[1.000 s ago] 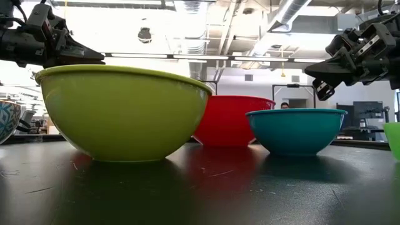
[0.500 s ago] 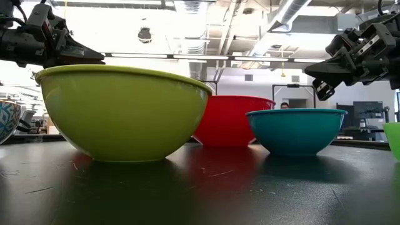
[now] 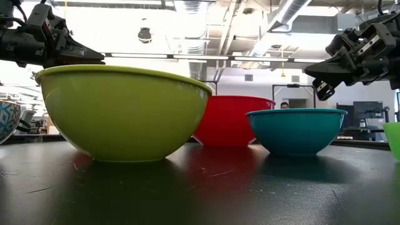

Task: Nest bowls inside each other

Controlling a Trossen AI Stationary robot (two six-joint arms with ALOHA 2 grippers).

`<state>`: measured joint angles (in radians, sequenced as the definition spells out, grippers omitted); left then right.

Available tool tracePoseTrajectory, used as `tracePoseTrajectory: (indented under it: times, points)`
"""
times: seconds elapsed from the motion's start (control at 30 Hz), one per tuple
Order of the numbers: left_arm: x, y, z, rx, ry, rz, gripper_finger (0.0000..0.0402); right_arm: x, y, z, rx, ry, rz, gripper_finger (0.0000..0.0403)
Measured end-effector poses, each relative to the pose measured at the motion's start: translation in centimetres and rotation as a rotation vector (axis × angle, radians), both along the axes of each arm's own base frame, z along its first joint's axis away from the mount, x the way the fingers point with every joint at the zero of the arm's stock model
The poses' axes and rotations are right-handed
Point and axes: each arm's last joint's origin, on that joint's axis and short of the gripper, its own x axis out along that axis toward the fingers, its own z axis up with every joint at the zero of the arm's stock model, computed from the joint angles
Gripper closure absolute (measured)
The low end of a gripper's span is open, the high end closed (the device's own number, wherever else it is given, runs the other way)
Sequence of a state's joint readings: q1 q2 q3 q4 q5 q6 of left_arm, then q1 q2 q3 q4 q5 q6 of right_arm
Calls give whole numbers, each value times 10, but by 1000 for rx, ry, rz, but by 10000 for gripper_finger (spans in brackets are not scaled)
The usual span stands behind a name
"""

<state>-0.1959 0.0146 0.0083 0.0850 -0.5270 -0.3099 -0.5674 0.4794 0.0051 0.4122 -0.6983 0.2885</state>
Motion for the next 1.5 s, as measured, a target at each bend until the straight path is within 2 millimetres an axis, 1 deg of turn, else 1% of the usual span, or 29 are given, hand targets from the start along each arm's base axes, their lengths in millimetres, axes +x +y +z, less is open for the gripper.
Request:
tracePoseTrajectory:
  times: [0.27,0.4,0.47,0.73,0.87,0.93,1.0,1.07,1.2,1.3,1.4,1.5]
  points:
    - [0,0,0,-24,-8,-1,315,0,0,0,0,0,0,389]
    - [0,3,-1,-84,-21,91,315,0,0,0,0,0,0,389]
    - [0,3,-1,-107,-27,101,315,0,0,0,0,0,0,389]
    - [2,0,-2,-406,-120,-16,315,0,0,0,-6,-1,-1,389]
    - [3,0,-3,-516,-151,6,315,0,-1,0,17,4,-43,389]
    - [4,1,1,-549,-203,17,315,0,-2,1,51,-1,-77,389]
    - [4,1,10,-504,-214,18,315,1,-4,6,78,-44,-155,389]
    - [4,1,30,-414,-213,21,315,1,-6,11,139,-64,-200,389]
    - [1,3,78,-200,-199,95,315,4,-7,42,171,-189,-200,389]
    - [-2,6,112,-82,-97,173,315,11,-4,71,167,-236,-157,389]
    - [-10,12,137,-23,88,288,315,29,1,100,126,-221,-169,389]
    - [-11,19,148,26,302,371,315,60,8,129,19,-162,-209,383]
